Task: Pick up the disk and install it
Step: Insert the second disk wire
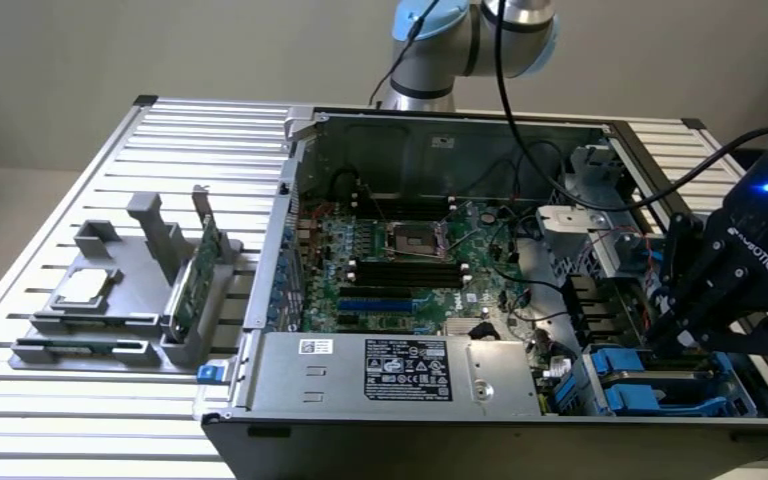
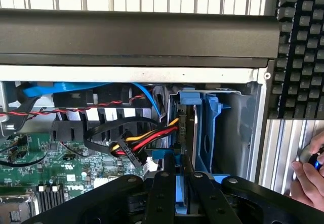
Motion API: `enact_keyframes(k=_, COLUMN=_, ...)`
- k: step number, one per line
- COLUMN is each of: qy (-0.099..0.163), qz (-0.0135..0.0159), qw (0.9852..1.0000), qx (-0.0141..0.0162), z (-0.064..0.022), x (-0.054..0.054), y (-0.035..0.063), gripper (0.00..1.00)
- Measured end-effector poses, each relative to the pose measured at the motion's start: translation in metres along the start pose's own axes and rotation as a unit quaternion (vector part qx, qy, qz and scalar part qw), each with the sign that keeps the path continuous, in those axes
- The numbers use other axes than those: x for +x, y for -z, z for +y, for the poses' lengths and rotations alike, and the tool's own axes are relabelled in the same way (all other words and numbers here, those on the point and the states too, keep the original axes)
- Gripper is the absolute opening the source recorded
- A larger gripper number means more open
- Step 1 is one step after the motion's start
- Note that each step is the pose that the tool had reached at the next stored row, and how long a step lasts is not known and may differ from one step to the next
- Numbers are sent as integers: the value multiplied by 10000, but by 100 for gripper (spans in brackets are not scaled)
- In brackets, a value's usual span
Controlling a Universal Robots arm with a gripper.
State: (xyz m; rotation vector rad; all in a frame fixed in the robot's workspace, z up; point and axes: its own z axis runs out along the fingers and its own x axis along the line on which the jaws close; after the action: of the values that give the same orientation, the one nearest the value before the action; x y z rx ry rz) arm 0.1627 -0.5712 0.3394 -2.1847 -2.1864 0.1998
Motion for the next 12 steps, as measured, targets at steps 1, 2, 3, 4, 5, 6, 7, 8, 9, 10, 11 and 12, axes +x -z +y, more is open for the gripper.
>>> enact_keyframes(k=1, qy=4, qz=4, qw=10000, qx=0, z=1, x=-1, y=-1, gripper=16)
enact_keyframes(k=2, qy=6, qz=7, qw=10000, qx=0, z=3, x=-2, y=-2, gripper=16)
enact_keyframes(k=3, qy=10, qz=11, qw=10000, qx=-1, z=4, x=-5, y=-4, gripper=16)
enact_keyframes(k=4, qy=13, qz=13, qw=10000, qx=-1, z=5, x=-7, y=-5, gripper=16)
enact_keyframes(k=5, qy=16, qz=15, qw=10000, qx=-1, z=6, x=-10, y=-6, gripper=16)
enact_keyframes(k=6, qy=20, qz=16, qw=10000, qx=-1, z=6, x=-13, y=-7, gripper=16)
enact_keyframes(k=7, qy=23, qz=19, qw=10000, qx=-1, z=7, x=-17, y=-9, gripper=16)
enact_keyframes(k=8, qy=27, qz=21, qw=10000, qx=-2, z=8, x=-22, y=-11, gripper=16)
enact_keyframes(k=9, qy=31, qz=23, qw=10000, qx=-2, z=8, x=-29, y=-12, gripper=16)
enact_keyframes(k=10, qy=33, qz=24, qw=10000, qx=-2, z=8, x=-36, y=-13, gripper=16)
enact_keyframes(k=11, qy=34, qz=27, qw=10000, qx=-2, z=8, x=-44, y=-16, gripper=16)
enact_keyframes(k=12, qy=35, qz=30, qw=10000, qx=-2, z=8, x=-52, y=-19, gripper=16)
